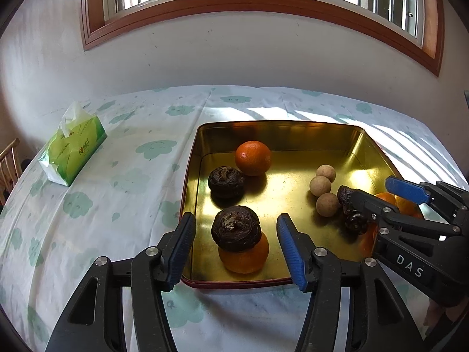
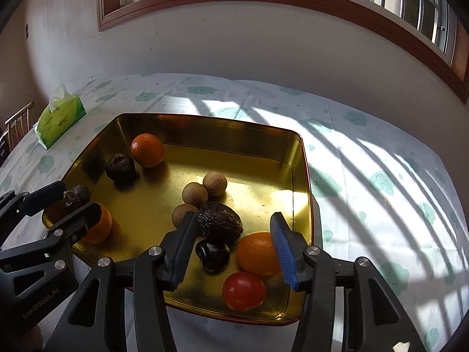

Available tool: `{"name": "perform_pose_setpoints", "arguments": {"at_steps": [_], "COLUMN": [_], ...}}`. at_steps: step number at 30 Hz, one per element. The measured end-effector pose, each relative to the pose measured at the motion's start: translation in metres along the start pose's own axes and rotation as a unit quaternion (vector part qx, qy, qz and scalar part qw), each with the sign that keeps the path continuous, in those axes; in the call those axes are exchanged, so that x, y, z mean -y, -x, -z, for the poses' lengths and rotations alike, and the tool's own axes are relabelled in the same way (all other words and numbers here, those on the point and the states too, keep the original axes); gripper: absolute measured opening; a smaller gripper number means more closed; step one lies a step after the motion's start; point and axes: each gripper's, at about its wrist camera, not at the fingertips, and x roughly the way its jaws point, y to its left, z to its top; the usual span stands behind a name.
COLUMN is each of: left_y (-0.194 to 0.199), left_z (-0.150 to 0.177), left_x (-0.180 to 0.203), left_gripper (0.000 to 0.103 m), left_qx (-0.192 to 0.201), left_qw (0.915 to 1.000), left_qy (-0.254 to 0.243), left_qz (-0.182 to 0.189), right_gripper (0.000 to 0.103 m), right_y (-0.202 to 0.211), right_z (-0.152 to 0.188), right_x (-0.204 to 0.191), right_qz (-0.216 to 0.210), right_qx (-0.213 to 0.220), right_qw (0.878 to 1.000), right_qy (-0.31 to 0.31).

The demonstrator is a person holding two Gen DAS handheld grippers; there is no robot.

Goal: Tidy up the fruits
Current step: 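Withdraw both open tools from the tin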

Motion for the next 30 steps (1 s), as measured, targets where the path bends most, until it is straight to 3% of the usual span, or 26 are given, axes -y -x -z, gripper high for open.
{"name": "perform_pose_setpoints", "arguments": {"at_steps": [10, 20, 30], "left_y": [0.022, 0.053, 0.068], "left_z": [0.003, 0.016, 0.036], "left_x": [-0.005, -0.006, -0.014], "left_gripper": [0.059, 0.059, 0.059], "left_qx": [0.011, 0.031, 0.015], "left_qw": [0.9998, 0.9979, 0.9975], "left_qy": [0.013, 0.005, 0.022], "left_qz": [-0.004, -0.057, -0.066], "right_gripper": [0.055, 0.055, 0.055], "right_y": [0.029, 0.066, 0.087], "right_z": [0.003, 0.019, 0.045], "right_x": [-0.004, -0.004, -0.007], "right_qz": [0.016, 0.038, 0.033], "right_qx": [0.015, 0.020, 0.020], "right_qw": [1.000, 0.998, 0.998], "right_qy": [-0.019, -0.049, -0.056]}}
